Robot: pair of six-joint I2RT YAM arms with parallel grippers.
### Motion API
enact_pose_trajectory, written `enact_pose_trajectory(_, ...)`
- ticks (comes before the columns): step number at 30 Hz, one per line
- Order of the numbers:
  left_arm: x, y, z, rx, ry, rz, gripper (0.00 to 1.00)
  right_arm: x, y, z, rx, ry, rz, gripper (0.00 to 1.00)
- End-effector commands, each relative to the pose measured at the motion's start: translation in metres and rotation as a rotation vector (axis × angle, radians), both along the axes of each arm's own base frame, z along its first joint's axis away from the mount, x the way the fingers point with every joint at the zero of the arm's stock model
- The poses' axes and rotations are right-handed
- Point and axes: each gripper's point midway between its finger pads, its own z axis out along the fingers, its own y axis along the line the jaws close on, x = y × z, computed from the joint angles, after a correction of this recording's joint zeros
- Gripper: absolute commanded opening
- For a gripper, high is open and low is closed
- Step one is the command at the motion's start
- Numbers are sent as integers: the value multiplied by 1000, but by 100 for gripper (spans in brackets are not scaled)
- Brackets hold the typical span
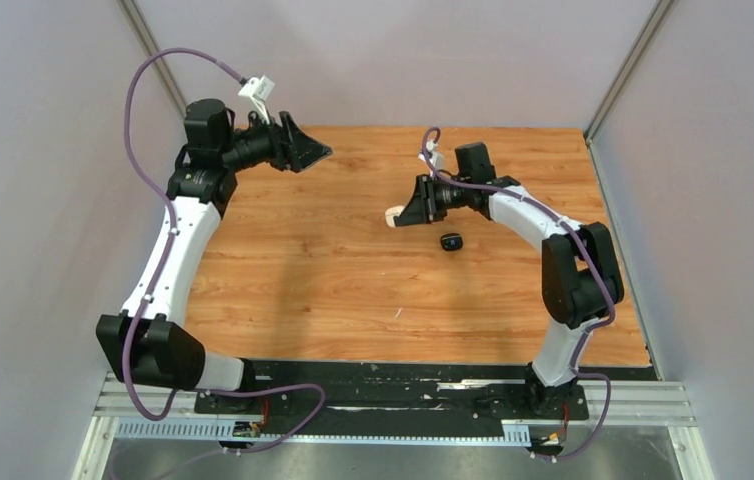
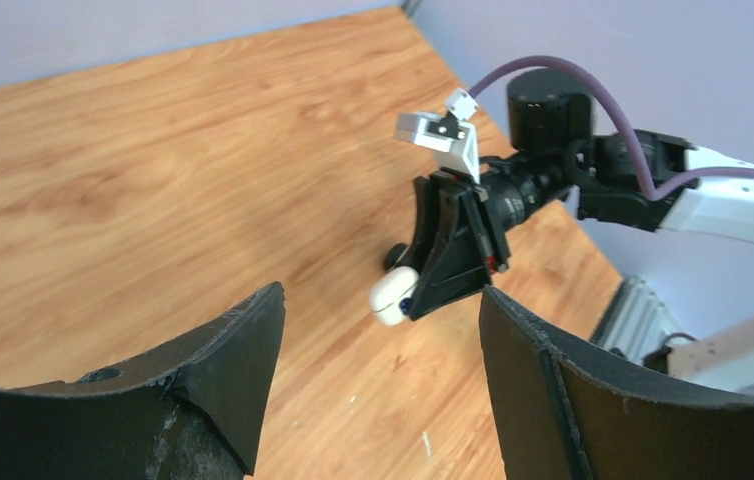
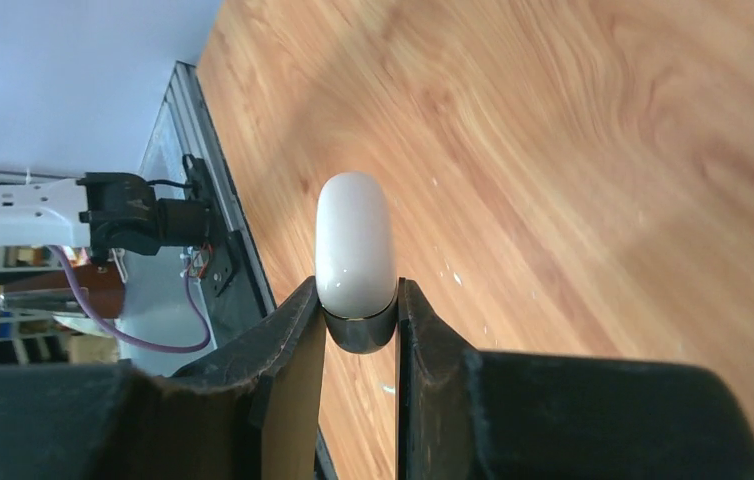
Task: Insert the wireless bluetooth earbuds into the charging case
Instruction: Place the charging case at the center of the board.
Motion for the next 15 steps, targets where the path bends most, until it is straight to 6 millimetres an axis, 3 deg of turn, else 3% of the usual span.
enact_pose_trajectory(1,-2,24,-41,142,61,138,77,-10,-3,-36,-68,151,-60,0)
enact_pose_trajectory(6,-4,40,-71,191,138,239,77,-18,-6,-80,-119,291,-82,0)
enact_pose_trajectory(15,-12,51,-85,242,178,281,77,-6,-5,-127,-178,374,-104,1)
